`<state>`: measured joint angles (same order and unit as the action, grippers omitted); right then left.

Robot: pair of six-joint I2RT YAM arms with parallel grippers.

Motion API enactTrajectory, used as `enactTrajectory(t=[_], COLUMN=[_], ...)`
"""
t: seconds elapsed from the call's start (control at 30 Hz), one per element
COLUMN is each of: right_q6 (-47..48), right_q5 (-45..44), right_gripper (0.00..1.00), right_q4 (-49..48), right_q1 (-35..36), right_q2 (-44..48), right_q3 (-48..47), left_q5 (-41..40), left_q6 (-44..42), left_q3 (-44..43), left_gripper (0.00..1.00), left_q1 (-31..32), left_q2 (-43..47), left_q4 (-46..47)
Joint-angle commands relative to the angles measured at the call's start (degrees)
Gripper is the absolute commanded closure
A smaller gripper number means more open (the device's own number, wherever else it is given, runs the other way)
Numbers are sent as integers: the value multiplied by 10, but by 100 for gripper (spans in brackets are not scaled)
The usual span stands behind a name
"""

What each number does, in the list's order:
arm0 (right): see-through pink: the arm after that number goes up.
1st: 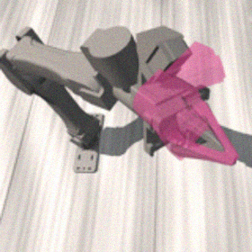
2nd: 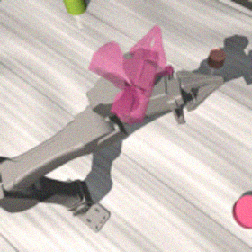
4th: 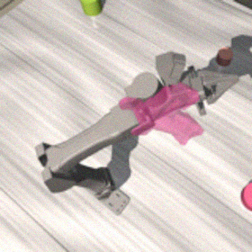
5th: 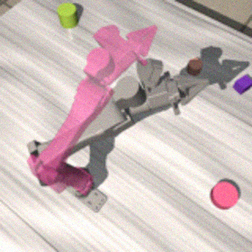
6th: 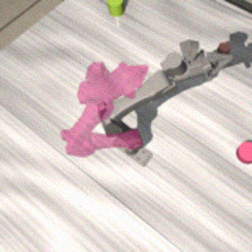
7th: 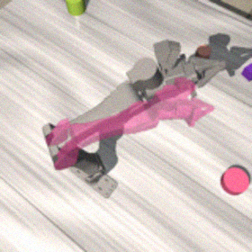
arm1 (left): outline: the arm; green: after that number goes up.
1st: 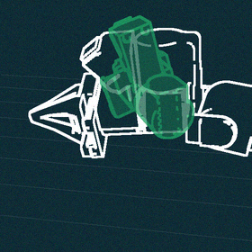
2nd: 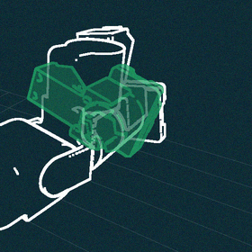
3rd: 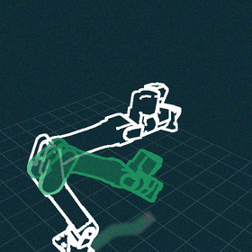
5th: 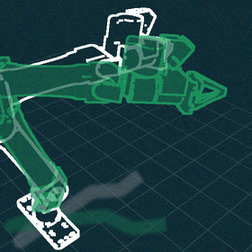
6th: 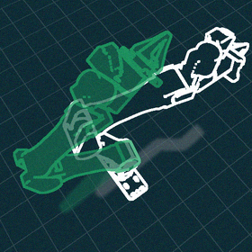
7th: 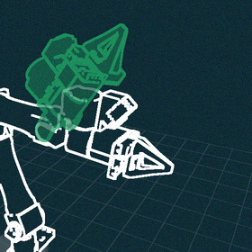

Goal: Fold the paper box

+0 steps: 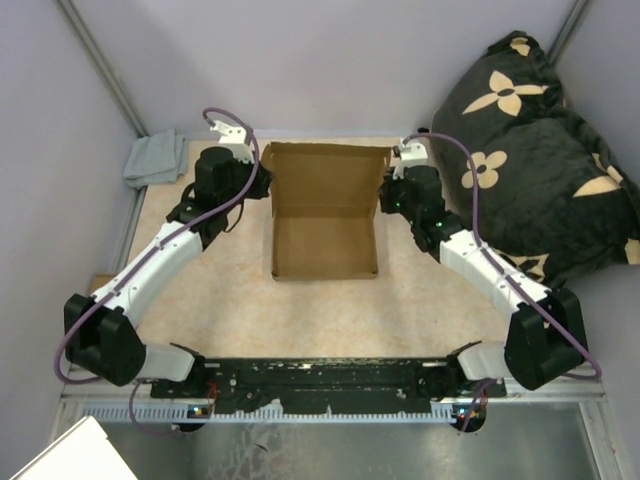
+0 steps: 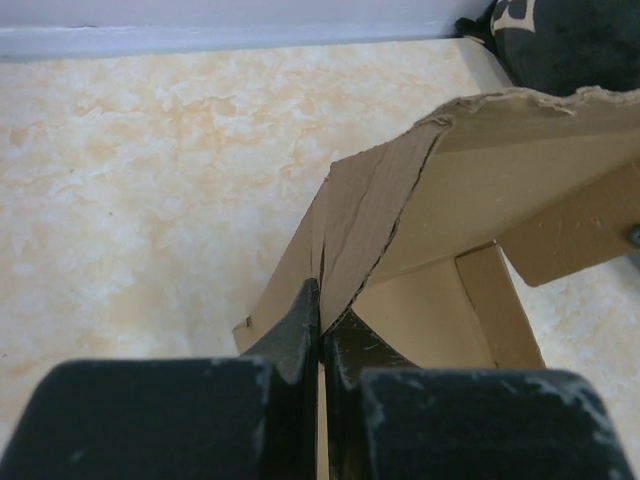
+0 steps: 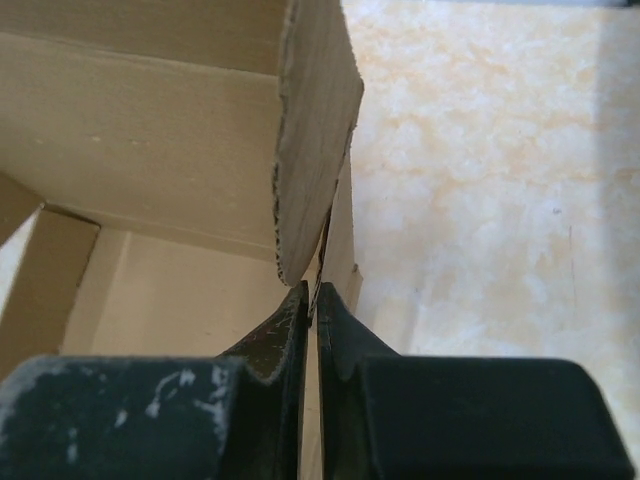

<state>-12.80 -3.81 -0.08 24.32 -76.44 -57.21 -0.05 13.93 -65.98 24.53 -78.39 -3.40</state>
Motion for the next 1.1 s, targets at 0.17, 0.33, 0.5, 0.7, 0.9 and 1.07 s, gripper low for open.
enactTrajectory(t=[0.17,0.33,0.5,0.7,0.9,1.07], right_q6=[-24,-43,-49,-69,-80,-83], right_q5=[-52,-69,-88,-104,-124,-133], right_gripper=[95,95,94,94,93,92], right_q4=[-88,-104,-108,-113,-112,-100], right_q1=[64,78,98,121,141,150], right_q2=[47,73,99,120,132,140], right_q3=[81,121,157,204,228,238], left_q5=[14,15,18,43,49,33], left_q6=[27,32,39,71,78,76], left_q3=[73,124,168,200,224,253], left_gripper=[100,100,100,100,100,96], left_q1=[4,6,9,20,37,45], left_q2=[28,64,95,113,129,151], left_q4=[72,75,81,89,64,37])
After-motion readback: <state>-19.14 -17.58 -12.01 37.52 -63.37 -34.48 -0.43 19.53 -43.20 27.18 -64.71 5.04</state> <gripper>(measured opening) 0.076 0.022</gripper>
